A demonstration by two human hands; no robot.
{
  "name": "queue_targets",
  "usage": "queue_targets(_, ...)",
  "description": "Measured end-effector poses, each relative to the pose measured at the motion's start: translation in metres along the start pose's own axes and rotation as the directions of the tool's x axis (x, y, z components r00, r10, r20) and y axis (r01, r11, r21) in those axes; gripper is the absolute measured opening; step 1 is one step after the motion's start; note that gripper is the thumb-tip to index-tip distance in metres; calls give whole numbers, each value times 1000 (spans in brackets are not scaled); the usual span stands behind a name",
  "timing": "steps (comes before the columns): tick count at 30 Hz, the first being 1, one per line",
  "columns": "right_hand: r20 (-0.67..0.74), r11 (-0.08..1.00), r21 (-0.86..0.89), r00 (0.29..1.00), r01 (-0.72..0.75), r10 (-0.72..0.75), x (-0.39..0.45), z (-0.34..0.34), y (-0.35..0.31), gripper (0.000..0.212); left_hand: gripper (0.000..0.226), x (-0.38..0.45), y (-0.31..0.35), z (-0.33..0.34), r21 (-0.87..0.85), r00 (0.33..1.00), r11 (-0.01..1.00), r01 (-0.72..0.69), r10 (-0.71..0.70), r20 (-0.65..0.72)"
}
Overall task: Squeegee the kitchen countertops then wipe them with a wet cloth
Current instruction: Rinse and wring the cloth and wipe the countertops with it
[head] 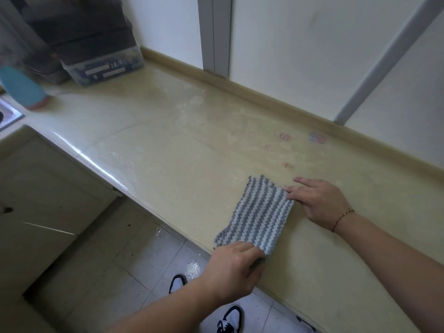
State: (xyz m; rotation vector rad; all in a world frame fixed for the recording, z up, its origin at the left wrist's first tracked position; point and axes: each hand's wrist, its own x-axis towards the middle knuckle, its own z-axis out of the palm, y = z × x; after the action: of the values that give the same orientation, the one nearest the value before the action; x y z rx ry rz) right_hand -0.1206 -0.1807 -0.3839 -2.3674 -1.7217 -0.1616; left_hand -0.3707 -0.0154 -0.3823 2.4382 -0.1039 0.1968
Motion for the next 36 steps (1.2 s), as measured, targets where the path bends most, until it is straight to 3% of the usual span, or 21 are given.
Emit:
queue_targets(10, 61, 998, -66, 998, -4, 8, -24, 0, 1, 36, 13, -1, 9, 14, 16, 994, 998, -58, 56, 90)
queue_targets(17, 88, 996, -72, 994, -51, 58, -29, 4, 1, 29, 12, -2, 8, 21, 52, 988, 997, -51, 43, 150)
queue_targets(22, 61, 995, -69, 996, -65, 70, -31, 5, -3, 38, 16, -2, 8, 31, 53, 994, 999, 9, -15, 107)
queue_targets(29, 63, 980, 64, 981, -188, 184, -25, -11, -3, 23, 16, 0, 14, 17, -70, 999, 996, 49, -49, -3)
queue_targets(32, 3, 969, 115, 975, -219, 220, -23, -23, -3, 25, 13, 4, 19, 8, -100, 999, 995, -20, 16, -41)
queue_targets(36, 32, 971, 80, 974, -227, 225, -40, -24, 1, 29, 15, 5, 28, 15, -126, 997, 989, -82, 83, 3)
